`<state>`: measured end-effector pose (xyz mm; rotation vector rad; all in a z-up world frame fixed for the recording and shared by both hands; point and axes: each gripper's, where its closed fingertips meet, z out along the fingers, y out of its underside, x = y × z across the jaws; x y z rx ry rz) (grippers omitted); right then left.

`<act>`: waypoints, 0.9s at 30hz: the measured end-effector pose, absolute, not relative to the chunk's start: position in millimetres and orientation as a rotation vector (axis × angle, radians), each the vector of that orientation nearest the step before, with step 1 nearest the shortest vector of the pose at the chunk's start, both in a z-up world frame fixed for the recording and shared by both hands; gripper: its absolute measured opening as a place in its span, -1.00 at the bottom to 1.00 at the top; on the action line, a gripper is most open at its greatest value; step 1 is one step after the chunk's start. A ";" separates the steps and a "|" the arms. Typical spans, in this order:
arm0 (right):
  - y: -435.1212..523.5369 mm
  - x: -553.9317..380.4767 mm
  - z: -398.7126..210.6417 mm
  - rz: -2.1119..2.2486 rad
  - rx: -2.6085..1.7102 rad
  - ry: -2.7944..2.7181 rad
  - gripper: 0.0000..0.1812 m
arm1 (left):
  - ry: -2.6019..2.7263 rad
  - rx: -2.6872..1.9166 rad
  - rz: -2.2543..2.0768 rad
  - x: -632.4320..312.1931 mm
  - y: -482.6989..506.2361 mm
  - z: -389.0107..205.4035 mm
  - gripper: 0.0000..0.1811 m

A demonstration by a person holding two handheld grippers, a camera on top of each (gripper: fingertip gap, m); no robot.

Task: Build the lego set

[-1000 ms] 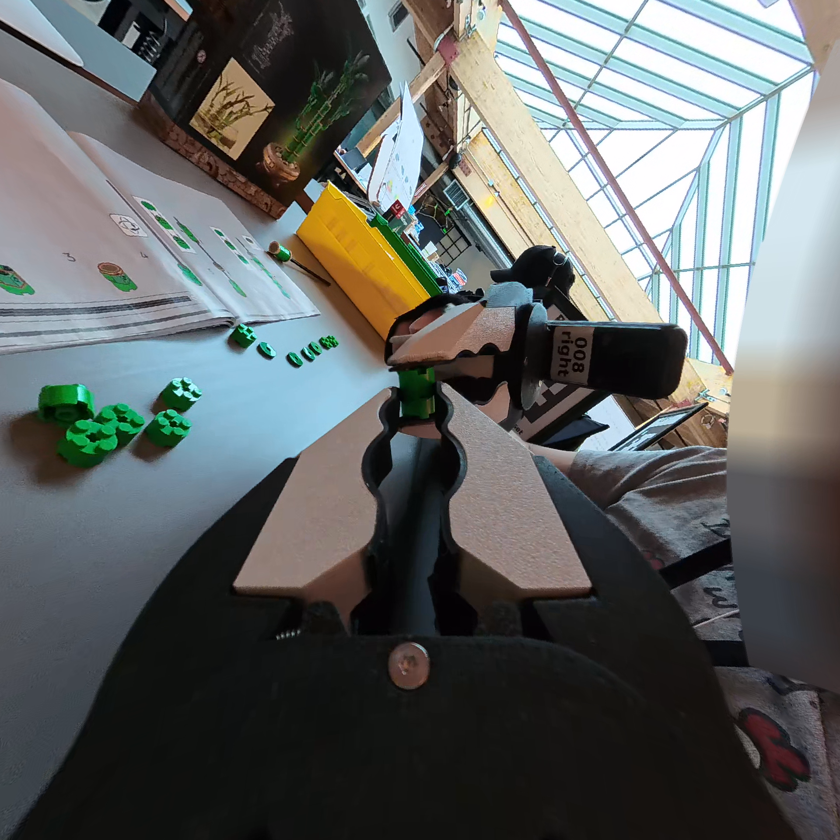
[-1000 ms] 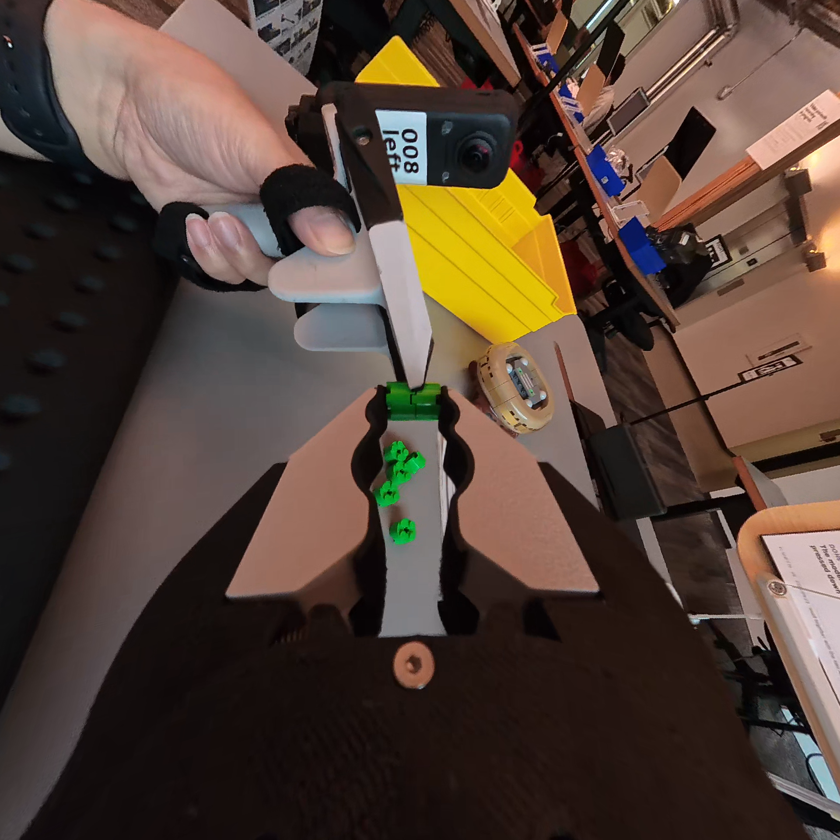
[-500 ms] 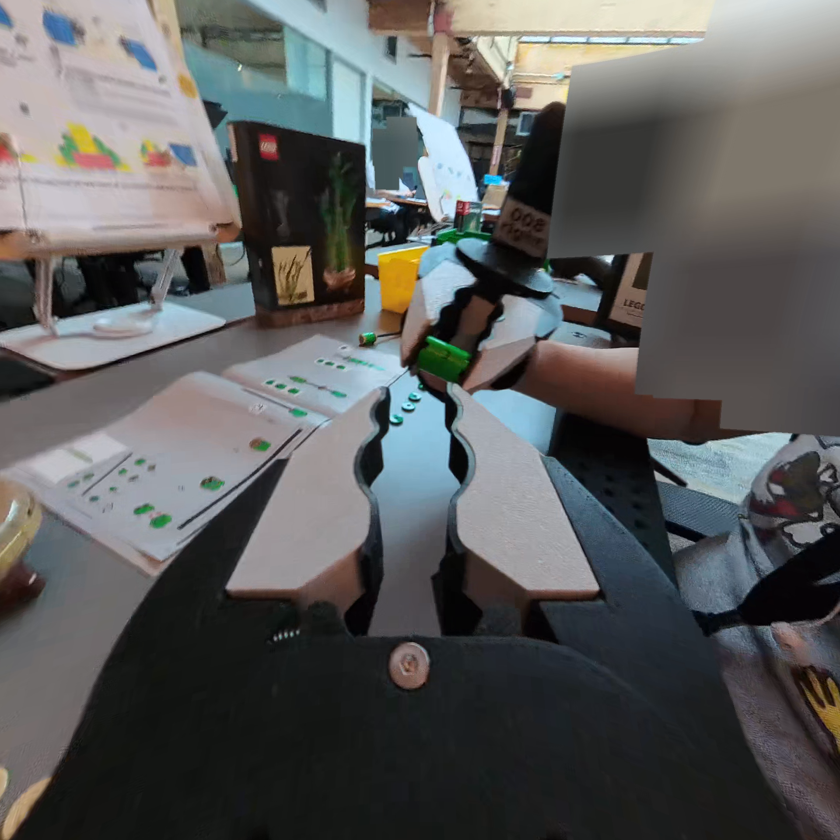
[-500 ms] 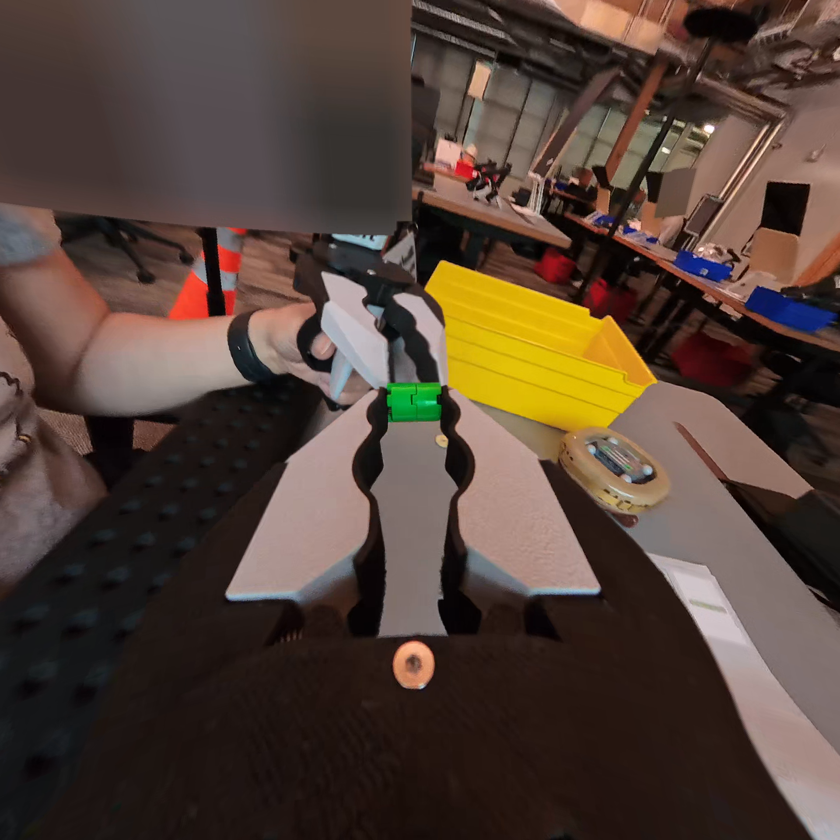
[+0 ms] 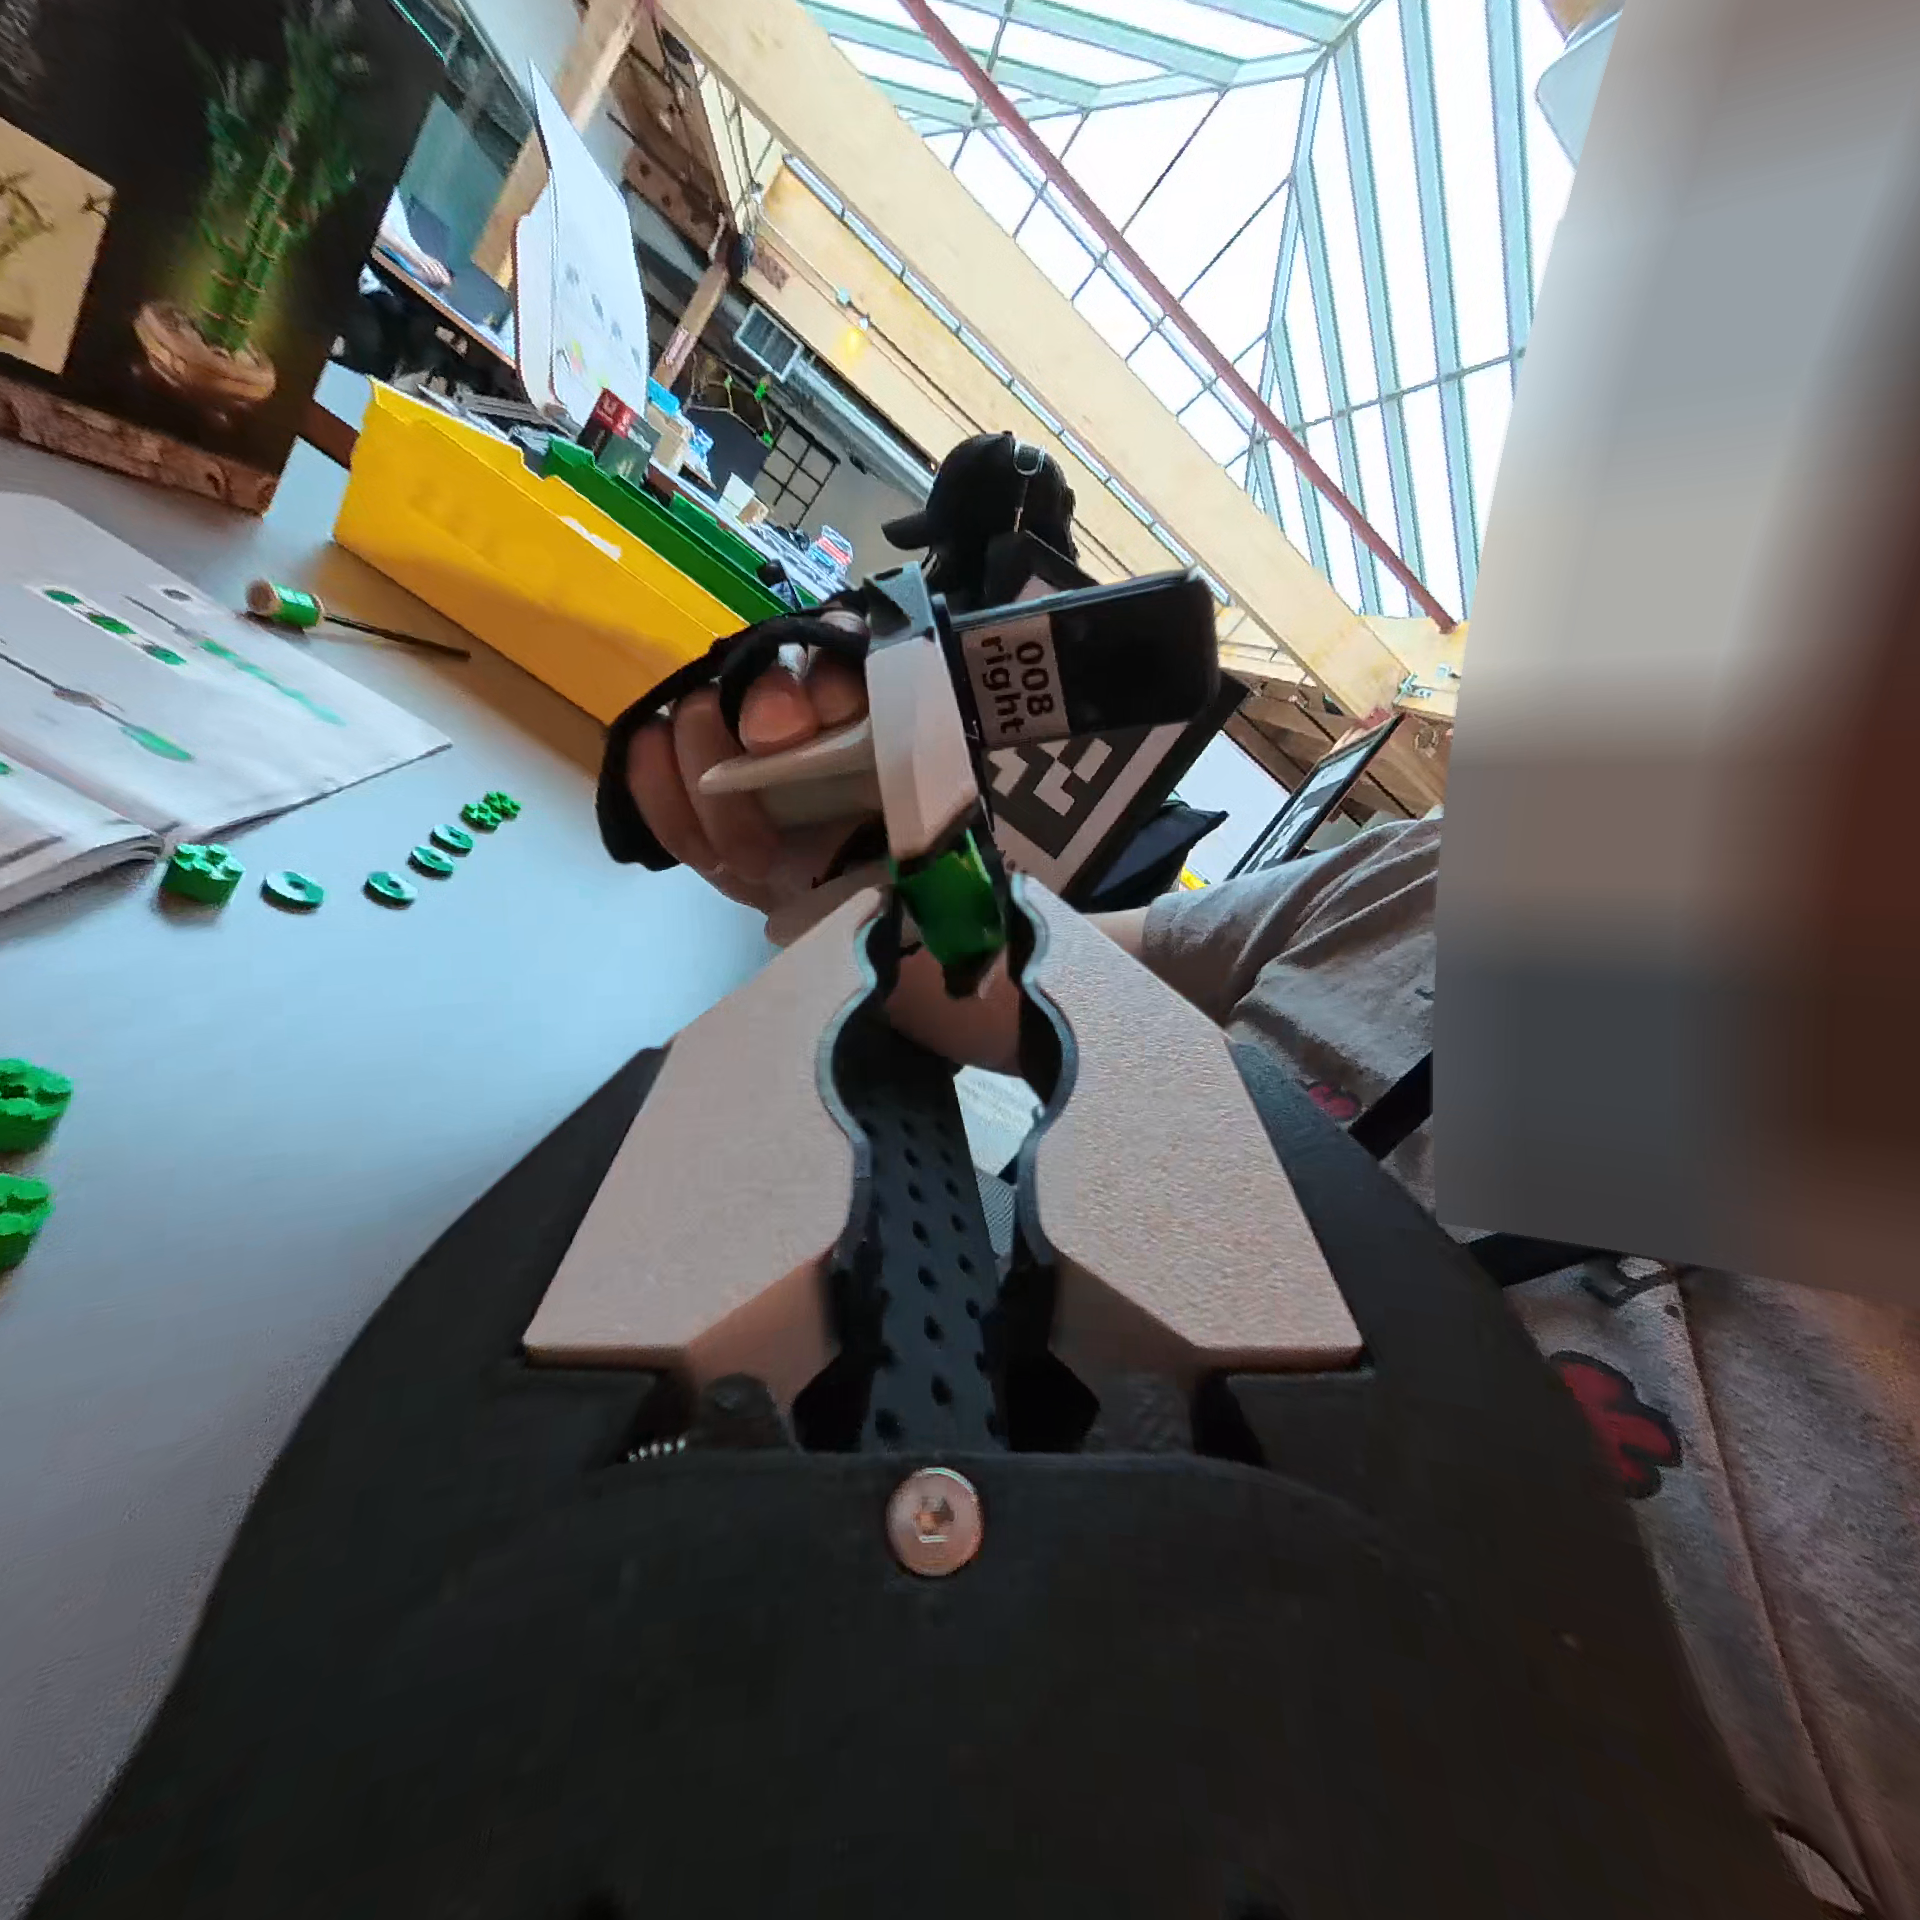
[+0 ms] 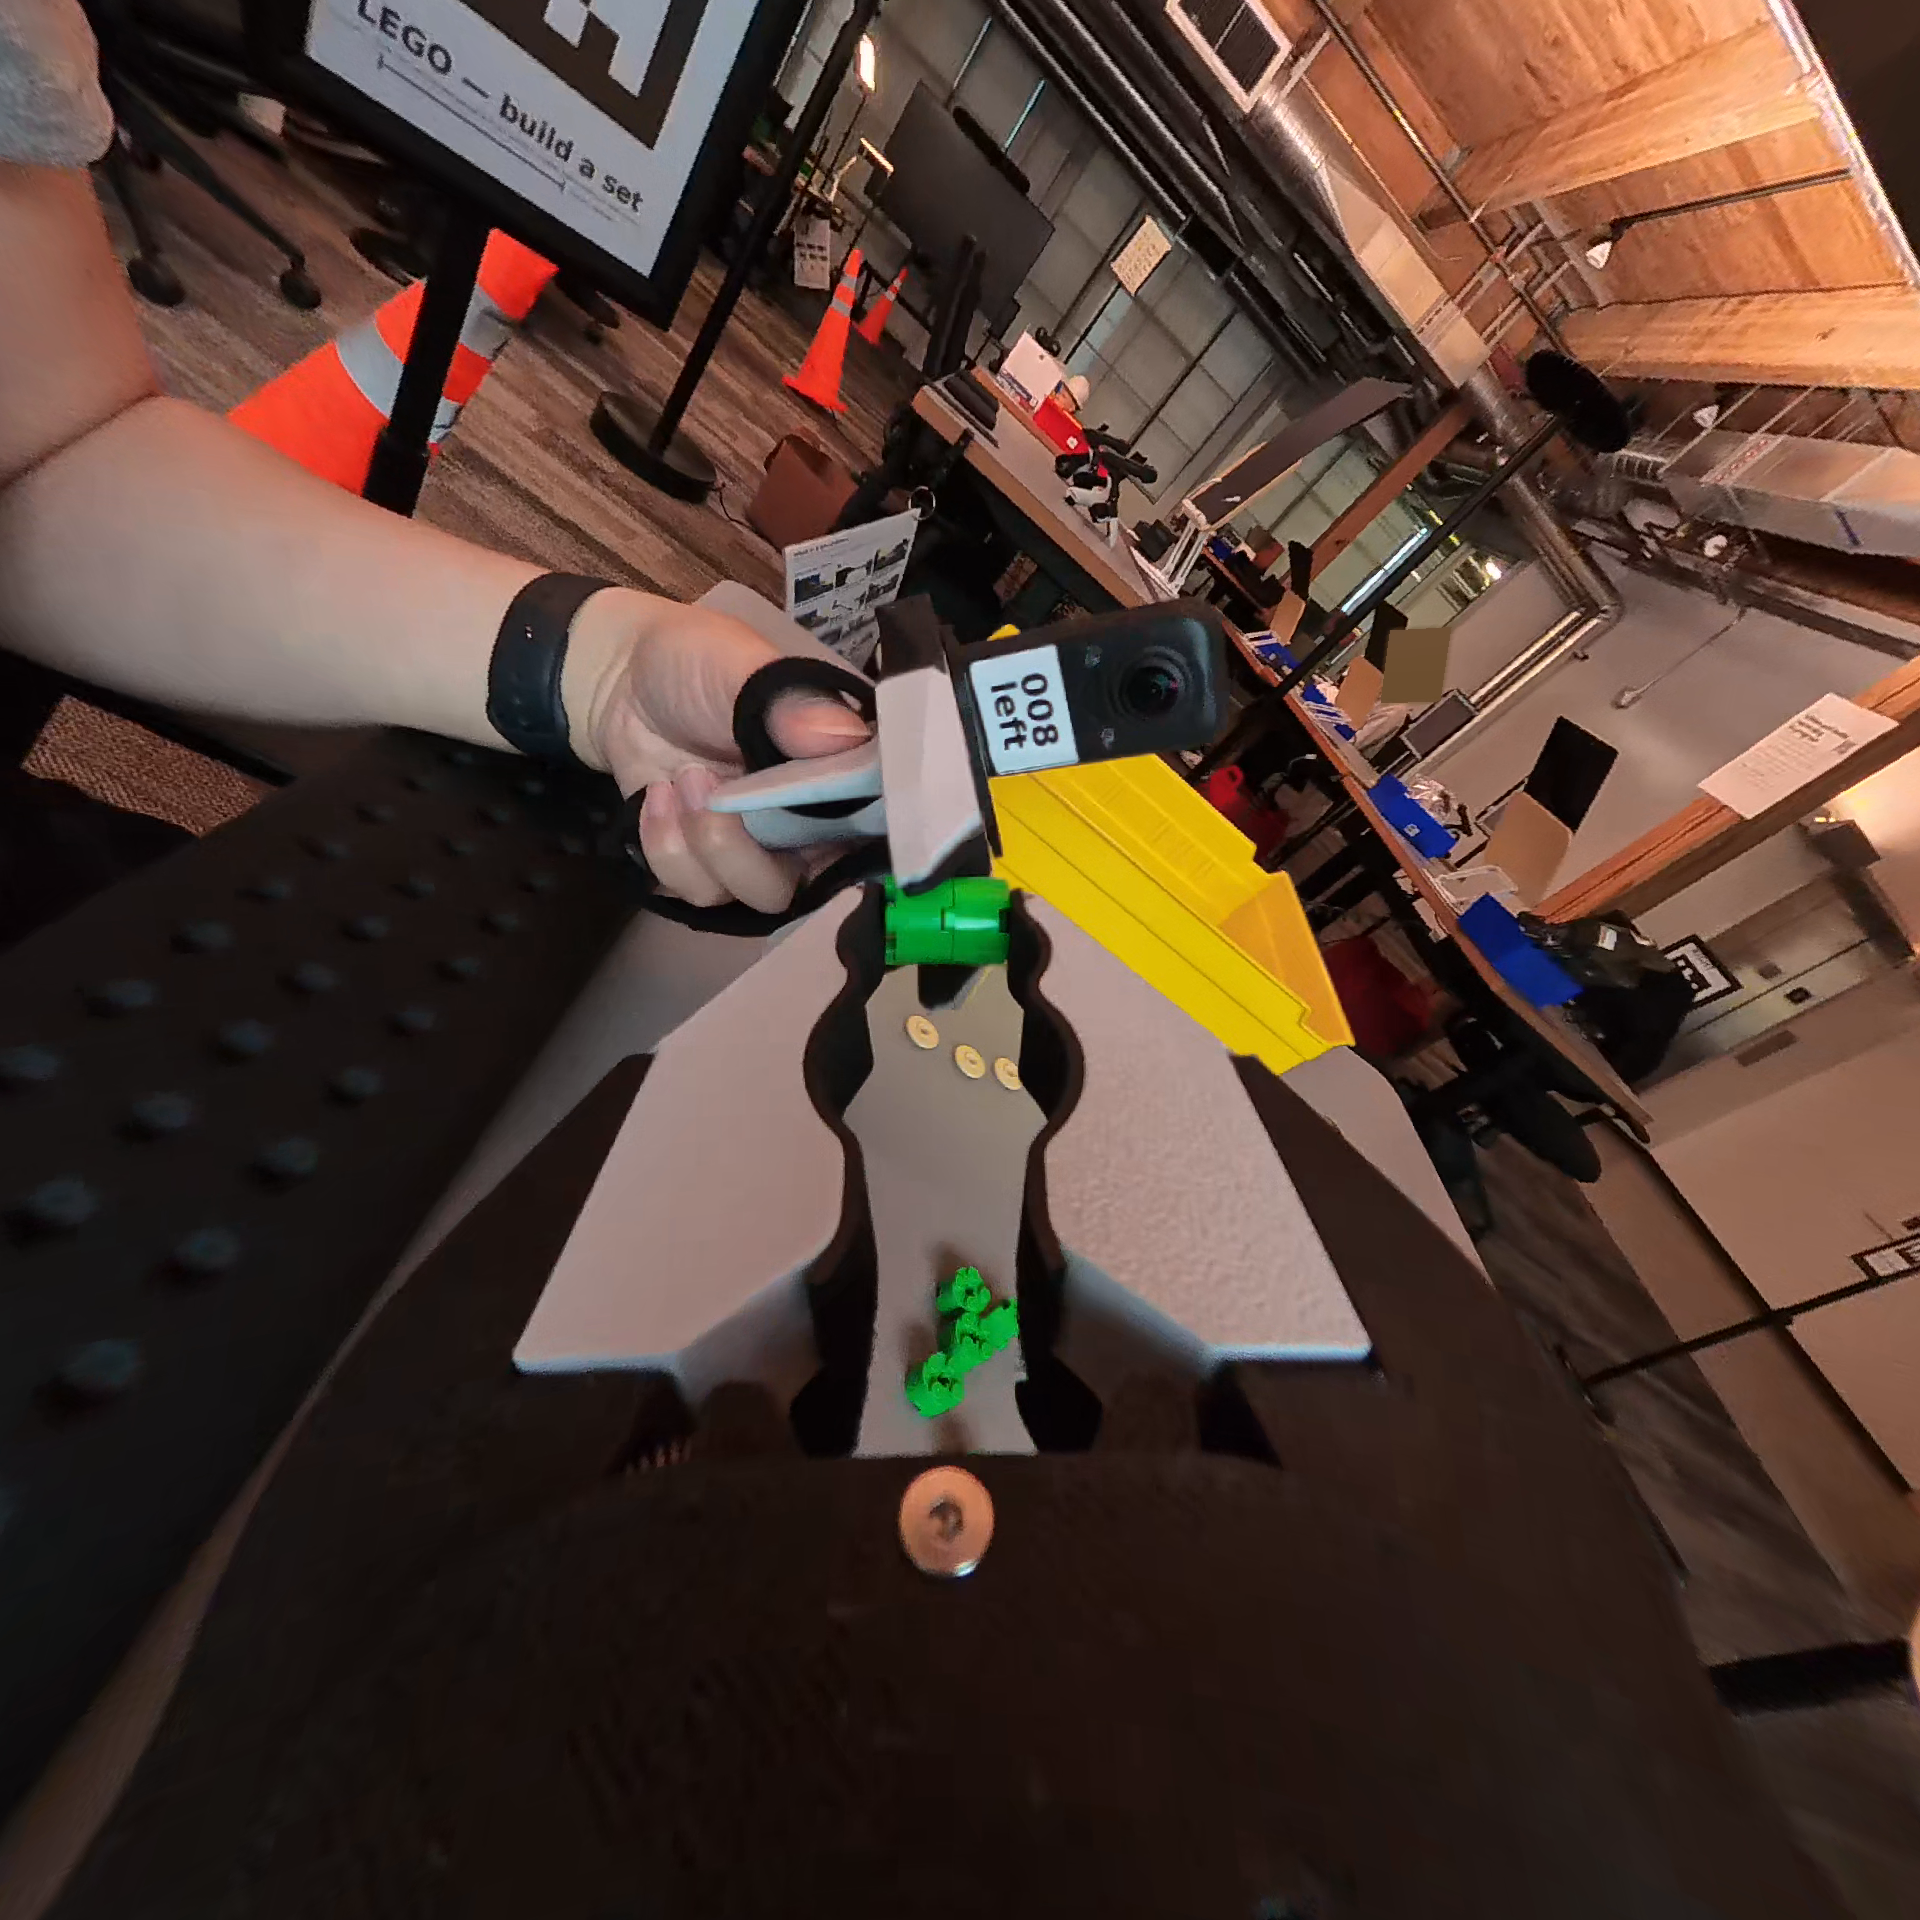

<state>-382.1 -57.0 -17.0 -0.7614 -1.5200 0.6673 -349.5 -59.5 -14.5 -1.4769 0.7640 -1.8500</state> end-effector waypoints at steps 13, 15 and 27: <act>-47.4 -390.4 -38.2 0.456 -0.788 -1.579 -0.77 | 0.773 -1.570 -1.836 -339.2 -58.9 -29.1 -0.85; -46.0 -389.7 -37.0 0.464 -0.812 -1.569 -0.77 | 0.749 -1.560 -1.872 -341.7 -58.1 -26.4 -0.83; -38.6 -384.6 -27.4 0.569 -0.916 -1.509 -0.78 | 0.595 -1.506 -1.921 -361.9 -42.2 -15.9 -0.74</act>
